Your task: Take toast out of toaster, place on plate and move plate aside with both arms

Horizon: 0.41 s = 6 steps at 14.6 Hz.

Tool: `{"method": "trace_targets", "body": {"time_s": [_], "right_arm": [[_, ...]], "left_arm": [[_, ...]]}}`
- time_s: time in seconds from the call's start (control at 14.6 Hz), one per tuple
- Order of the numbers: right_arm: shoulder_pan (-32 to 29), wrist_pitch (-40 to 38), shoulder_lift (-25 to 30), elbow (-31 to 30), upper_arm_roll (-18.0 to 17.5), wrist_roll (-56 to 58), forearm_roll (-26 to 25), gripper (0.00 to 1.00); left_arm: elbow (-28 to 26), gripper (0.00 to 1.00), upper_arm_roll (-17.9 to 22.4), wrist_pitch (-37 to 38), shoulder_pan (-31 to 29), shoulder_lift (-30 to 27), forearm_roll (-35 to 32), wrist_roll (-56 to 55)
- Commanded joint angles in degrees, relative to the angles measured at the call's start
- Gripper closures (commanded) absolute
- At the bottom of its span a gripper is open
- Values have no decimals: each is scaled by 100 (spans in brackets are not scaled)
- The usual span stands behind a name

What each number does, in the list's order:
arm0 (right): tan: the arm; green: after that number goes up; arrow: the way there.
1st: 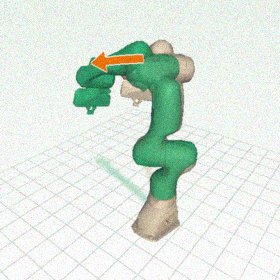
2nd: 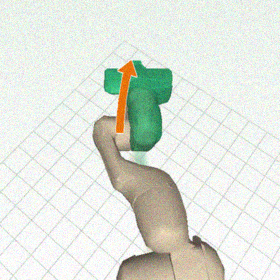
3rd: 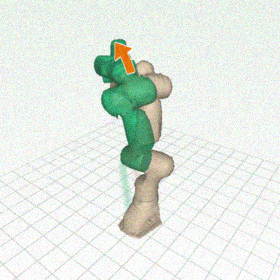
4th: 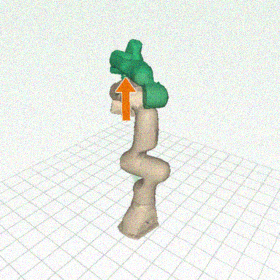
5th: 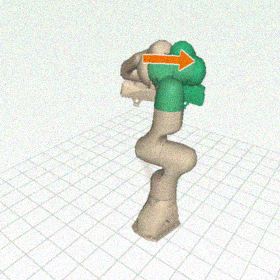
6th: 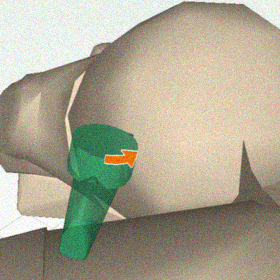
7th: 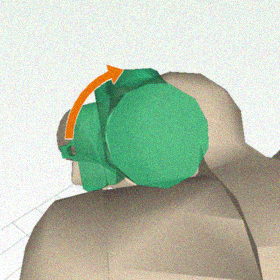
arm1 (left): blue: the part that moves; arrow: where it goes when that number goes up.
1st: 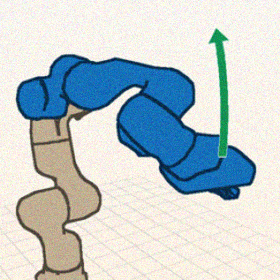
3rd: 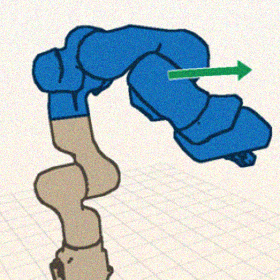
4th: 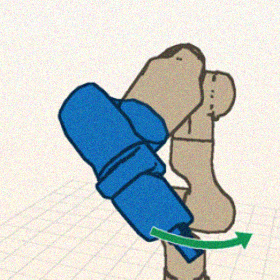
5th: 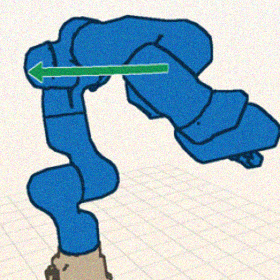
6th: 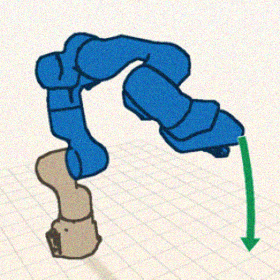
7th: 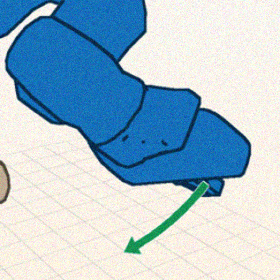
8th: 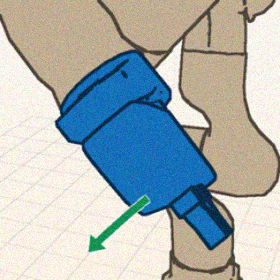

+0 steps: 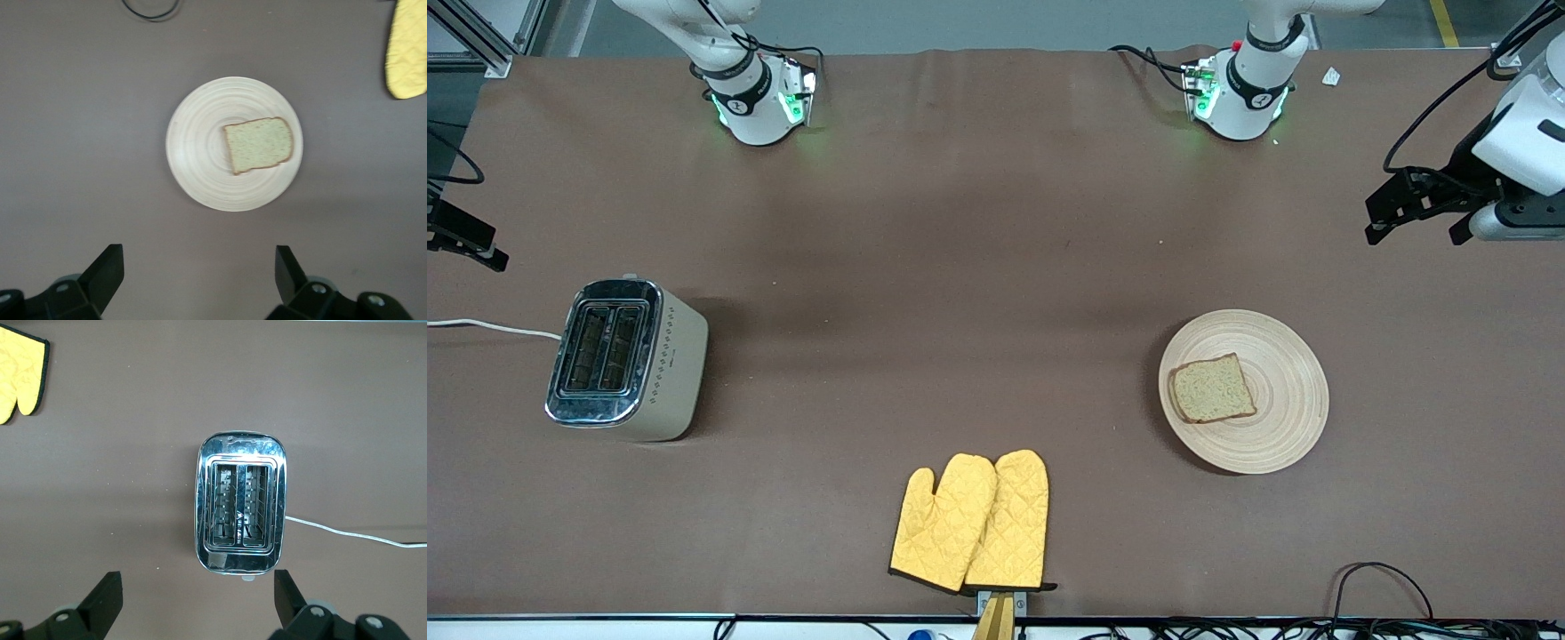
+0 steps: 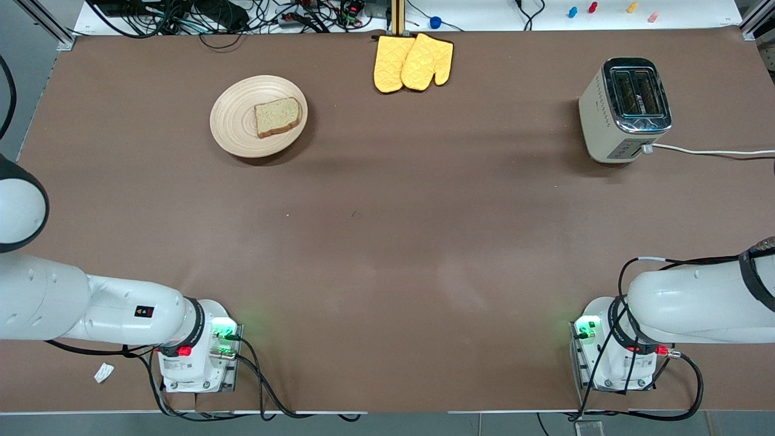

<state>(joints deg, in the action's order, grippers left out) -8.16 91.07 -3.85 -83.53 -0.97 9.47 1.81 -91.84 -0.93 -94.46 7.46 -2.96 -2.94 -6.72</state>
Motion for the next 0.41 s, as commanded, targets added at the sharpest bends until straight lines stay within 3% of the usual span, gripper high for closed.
{"method": "trace_targets", "body": {"time_s": [0.0, 0.34], "right_arm": [[-19, -46, 69, -23, -44, -33, -102, 0], [7, -46, 69, -23, -61, -42, -93, 0]], "left_arm": [[-124, 0, -74, -117, 10, -91, -259, -75], [315, 0, -74, -73, 10, 119, -224, -75]]}}
